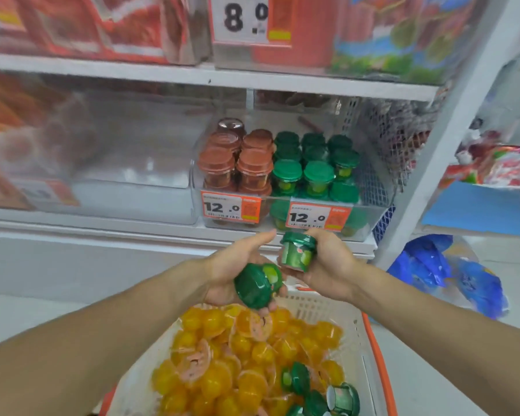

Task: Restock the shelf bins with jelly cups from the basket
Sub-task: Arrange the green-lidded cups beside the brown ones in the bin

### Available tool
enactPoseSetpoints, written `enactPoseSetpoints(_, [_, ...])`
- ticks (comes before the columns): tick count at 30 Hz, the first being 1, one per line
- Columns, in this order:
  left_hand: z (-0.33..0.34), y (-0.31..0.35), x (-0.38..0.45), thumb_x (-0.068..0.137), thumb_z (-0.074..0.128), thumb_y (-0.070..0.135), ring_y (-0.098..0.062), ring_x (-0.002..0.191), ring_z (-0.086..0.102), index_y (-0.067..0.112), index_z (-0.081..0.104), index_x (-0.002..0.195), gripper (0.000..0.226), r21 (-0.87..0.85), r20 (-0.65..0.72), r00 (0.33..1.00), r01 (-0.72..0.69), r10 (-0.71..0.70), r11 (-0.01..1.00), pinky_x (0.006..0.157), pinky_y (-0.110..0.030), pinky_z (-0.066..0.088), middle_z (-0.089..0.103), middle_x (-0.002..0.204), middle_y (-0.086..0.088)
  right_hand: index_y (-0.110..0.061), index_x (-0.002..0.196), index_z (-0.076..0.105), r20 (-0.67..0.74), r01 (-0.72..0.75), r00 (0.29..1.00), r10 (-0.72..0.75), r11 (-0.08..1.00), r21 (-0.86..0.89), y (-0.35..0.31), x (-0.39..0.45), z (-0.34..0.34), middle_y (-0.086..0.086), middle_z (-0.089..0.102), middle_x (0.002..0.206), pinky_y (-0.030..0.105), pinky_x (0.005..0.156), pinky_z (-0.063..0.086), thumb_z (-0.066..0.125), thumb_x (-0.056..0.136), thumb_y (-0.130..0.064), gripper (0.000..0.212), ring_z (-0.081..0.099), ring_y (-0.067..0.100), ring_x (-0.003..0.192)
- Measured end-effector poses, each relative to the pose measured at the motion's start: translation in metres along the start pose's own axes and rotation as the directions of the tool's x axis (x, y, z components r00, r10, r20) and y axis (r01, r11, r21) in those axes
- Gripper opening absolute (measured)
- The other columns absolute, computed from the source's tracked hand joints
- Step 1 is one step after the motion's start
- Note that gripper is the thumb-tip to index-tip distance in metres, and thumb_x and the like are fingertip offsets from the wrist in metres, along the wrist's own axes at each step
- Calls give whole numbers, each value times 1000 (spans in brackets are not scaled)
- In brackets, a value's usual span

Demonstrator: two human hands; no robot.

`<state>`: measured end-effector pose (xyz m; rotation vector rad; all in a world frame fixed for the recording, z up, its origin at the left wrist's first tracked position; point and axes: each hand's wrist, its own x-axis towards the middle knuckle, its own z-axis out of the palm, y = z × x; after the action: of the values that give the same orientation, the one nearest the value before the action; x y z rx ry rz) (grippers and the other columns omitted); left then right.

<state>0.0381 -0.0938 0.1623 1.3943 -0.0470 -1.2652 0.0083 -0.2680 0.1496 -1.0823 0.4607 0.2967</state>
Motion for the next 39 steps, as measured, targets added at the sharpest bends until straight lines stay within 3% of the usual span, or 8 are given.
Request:
enactPoseSetpoints(10, [1, -1, -39, 82, 57, 72, -30, 62, 60, 8, 55, 115, 72, 9, 98, 991, -88, 86, 996, 56, -34, 53, 61, 91, -21, -15, 94, 64, 52, 138, 990, -128, 909, -394, -6, -35, 36, 7, 60, 86, 35, 70, 39, 43, 102, -40, 33, 50, 22, 79])
enactPoseSetpoints(16, [1, 12, -45, 83, 61, 65, -31, 64, 60, 8, 60, 104, 61, -78, 94, 970, -220, 226, 972, 58, -35, 52, 63, 91, -20, 1, 106, 66, 197, 185, 975, -105, 876, -446, -59, -50, 33, 18, 59, 90, 23, 45, 41, 54, 96, -10, 19, 51, 16, 57])
enactPoseSetpoints(19, [2, 19, -45, 86, 65, 51, -34, 74, 62, 3, 59, 113, 55, -178, 156, 953, -232, 260, 956, 67, -40, 55, 62, 99, -22, -3, 103, 67, 66, 315, 936, -345, 743, -590, -102, -53, 21, 18, 66, 85, 28, 51, 46, 62, 92, -3, 12, 54, 21, 58])
enactPoseSetpoints(21, [-1, 20, -44, 82, 74, 34, -38, 84, 63, -1, 60, 117, 51, -238, 252, 924, -230, 289, 944, 76, -43, 55, 59, 105, -25, -7, 106, 67, -40, 353, 801, -597, 525, -774, -127, -48, 3, 11, 65, 82, 36, 60, 50, 64, 93, -7, 13, 57, 23, 60])
enactPoseSetpoints(23, [0, 19, -43, 69, 85, 16, -41, 89, 64, -4, 62, 118, 58, -280, 280, 912, -220, 299, 934, 80, -44, 56, 59, 106, -27, -15, 112, 64, -32, 206, 623, -781, 204, -957, -139, -36, -18, 2, 60, 90, 37, 76, 50, 64, 93, -18, 19, 60, 22, 76])
enactPoseSetpoints(25, [4, 16, -41, 61, 86, 6, -43, 89, 66, -6, 62, 117, 62, -297, 230, 932, -207, 280, 932, 78, -44, 59, 60, 105, -29, -15, 121, 60, 30, 49, 584, -811, -1, -999, -138, -23, -32, 7, 57, 107, 35, 88, 44, 60, 95, -21, 27, 56, 26, 95])
enactPoseSetpoints(32, [13, 13, -36, 66, 80, 11, -47, 89, 68, -14, 49, 131, 77, -336, 83, 977, -157, 195, 929, 69, -43, 61, 59, 108, -30, -2, 133, 52, -10, -111, 662, -750, -85, -990, -128, 5, -33, 24, 48, 129, 41, 90, 43, 53, 98, -12, 36, 55, 43, 105])
enactPoseSetpoints(39, [4, 13, -36, 56, 81, 11, -52, 91, 66, -16, 48, 131, 87, -378, 55, 980, -159, 193, 912, 69, -45, 61, 60, 107, -33, -1, 90, 45, -88, -285, 724, -684, -180, -941, -132, 8, -18, 29, 58, 106, 36, 68, 37, 51, 89, 5, 9, 50, 36, 83])
